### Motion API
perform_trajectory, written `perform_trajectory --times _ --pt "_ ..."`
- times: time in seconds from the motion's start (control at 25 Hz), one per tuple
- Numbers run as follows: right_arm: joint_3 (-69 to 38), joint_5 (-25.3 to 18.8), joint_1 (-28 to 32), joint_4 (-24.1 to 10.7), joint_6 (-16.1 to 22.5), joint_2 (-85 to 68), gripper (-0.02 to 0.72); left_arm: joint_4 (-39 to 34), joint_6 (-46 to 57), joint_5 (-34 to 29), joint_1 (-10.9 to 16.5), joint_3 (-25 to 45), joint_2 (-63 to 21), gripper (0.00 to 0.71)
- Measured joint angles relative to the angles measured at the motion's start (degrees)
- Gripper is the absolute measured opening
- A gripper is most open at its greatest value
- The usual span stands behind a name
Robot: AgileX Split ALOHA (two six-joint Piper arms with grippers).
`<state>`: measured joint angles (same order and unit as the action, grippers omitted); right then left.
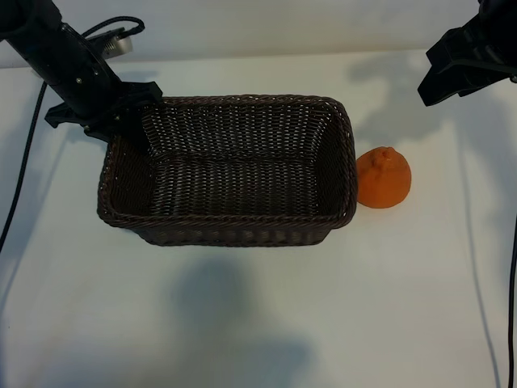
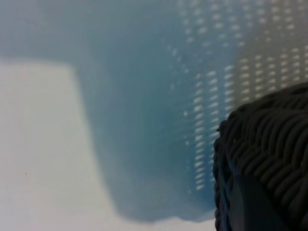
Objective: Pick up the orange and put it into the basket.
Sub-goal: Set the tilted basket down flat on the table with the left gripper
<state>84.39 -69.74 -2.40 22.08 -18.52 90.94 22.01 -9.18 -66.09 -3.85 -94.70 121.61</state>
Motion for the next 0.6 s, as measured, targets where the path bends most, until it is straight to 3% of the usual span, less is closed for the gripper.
perform_trajectory --times 0.6 --pt "0.0 0.0 0.0 0.0 0.0 0.0 0.467 -0.01 3.46 1.48 -0.73 0.0 3.03 0.184"
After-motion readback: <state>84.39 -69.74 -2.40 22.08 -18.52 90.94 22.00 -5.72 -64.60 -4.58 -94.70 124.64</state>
